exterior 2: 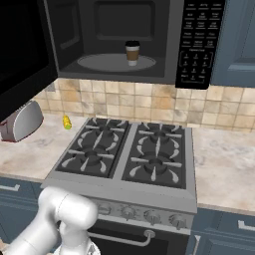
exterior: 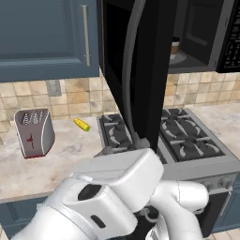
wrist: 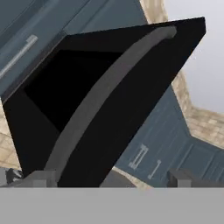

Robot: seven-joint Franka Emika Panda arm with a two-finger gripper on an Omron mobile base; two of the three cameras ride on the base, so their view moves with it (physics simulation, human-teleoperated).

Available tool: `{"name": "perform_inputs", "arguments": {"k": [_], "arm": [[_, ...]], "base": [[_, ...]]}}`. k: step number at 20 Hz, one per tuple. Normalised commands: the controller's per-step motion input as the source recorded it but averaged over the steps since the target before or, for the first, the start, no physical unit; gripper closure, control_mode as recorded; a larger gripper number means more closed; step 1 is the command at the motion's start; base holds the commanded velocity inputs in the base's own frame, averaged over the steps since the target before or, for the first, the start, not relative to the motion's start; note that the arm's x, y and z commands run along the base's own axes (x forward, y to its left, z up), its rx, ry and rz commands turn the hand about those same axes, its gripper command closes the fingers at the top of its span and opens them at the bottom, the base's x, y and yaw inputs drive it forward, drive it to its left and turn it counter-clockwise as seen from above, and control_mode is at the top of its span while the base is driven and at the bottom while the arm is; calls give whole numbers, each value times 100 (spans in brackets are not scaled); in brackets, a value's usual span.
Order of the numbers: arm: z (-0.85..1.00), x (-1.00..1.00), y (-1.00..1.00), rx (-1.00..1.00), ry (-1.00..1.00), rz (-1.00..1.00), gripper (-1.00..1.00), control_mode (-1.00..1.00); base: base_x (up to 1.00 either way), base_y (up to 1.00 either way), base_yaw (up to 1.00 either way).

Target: Close the microwave door.

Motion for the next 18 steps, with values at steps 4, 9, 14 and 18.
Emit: {"name": "perform_inputs", "arguments": {"k": [4, 9, 14, 18], "arm": [[-51, 100, 26, -19, 0, -13, -100, -100], [-47, 100, -20, -16, 12, -4, -100, -100], [-9, 99, -15, -35, 22, -19, -100, -100], [0, 99, -43, -33, 26, -25, -100, -100]], "base": [[0, 0, 0], [0, 0, 0], [0, 0, 0], [0, 0, 0]]}}
